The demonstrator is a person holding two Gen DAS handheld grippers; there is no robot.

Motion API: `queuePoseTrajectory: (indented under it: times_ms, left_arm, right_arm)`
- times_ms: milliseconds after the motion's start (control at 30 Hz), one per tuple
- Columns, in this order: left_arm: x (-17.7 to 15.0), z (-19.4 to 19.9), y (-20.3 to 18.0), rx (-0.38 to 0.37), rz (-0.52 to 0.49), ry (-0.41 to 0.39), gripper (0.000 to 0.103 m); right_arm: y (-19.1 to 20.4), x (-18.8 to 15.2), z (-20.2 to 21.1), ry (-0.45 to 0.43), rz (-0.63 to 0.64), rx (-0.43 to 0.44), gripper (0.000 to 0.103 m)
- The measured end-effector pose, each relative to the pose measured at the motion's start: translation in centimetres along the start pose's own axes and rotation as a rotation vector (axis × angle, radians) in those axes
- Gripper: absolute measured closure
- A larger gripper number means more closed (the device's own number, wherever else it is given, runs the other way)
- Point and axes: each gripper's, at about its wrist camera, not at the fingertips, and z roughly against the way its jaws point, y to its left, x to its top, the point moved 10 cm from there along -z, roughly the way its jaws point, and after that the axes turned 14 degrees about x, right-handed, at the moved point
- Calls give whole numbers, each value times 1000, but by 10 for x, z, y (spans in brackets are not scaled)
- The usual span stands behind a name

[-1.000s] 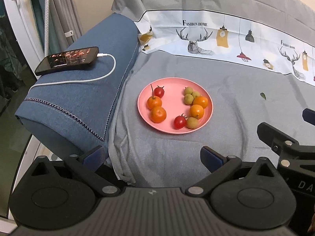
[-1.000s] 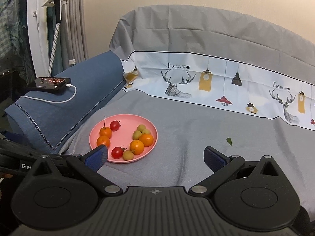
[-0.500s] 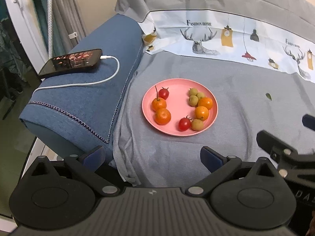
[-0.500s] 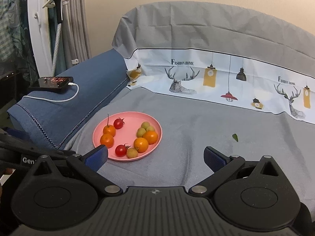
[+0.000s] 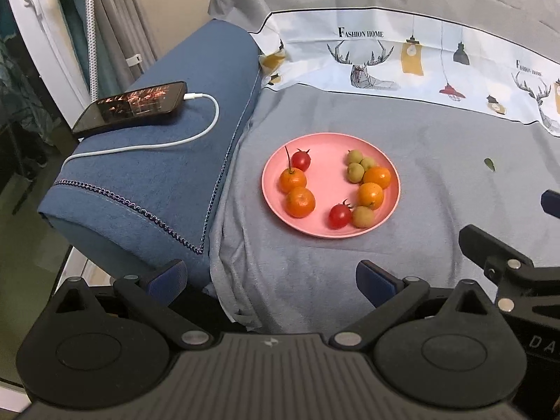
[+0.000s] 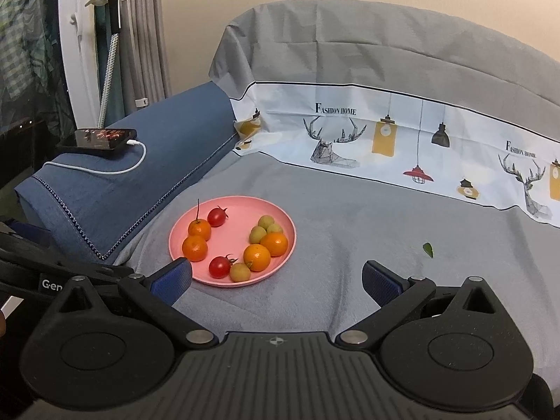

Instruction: Organize fruits

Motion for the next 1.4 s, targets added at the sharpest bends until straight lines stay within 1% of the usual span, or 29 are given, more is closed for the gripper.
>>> queuePoseTrajectory:
  times_ms: [167,300,367,433,500,567,667,700,767,833,933,1100,1300,1400]
  left_arm:
    - [2,-4,1,8,1,5,0]
    - [7,-9,7,35,1,22,0]
    - [12,-9,14,38,5,26,0]
    - [17,-7,22,47,38,4,0]
    - [19,-7,25,45,56,-14,0]
    - [20,-8,22,22,50,-14,0]
    - [19,-8,18,36,64,-23,0]
    - [19,-6,14,20,59,-34,0]
    - [17,-9,13,31,42,-32,0]
    - [16,-12,14,44,40,-30,0]
    - [16,-15,18,39,59,-26,0]
    - [19,-15,20,43,62,-44,0]
    - [22,-17,21,-2,90,10,0]
    - [19,-17,19,-15,85,35,0]
  right_arm:
    - [3,2,-6,6,22,-4,1]
    - [4,7,-14,9,29,10,1]
    - [6,12,-16,-17,40,15,1]
    - [9,16,-17,-40,40,16,1]
    - [12,19,-19,-45,47,8,1]
    - [13,18,-17,-50,58,9,1]
    - [5,17,-13,-62,38,-4,1]
    - [3,19,-11,-78,38,-9,1]
    - [4,21,-10,-99,51,-18,1]
    - [7,21,-13,-77,54,-13,1]
    - [13,20,-16,-60,35,67,1]
    - [18,22,-20,-49,56,58,1]
    - [19,26,-18,-46,58,32,1]
    - [18,25,-16,-41,50,25,1]
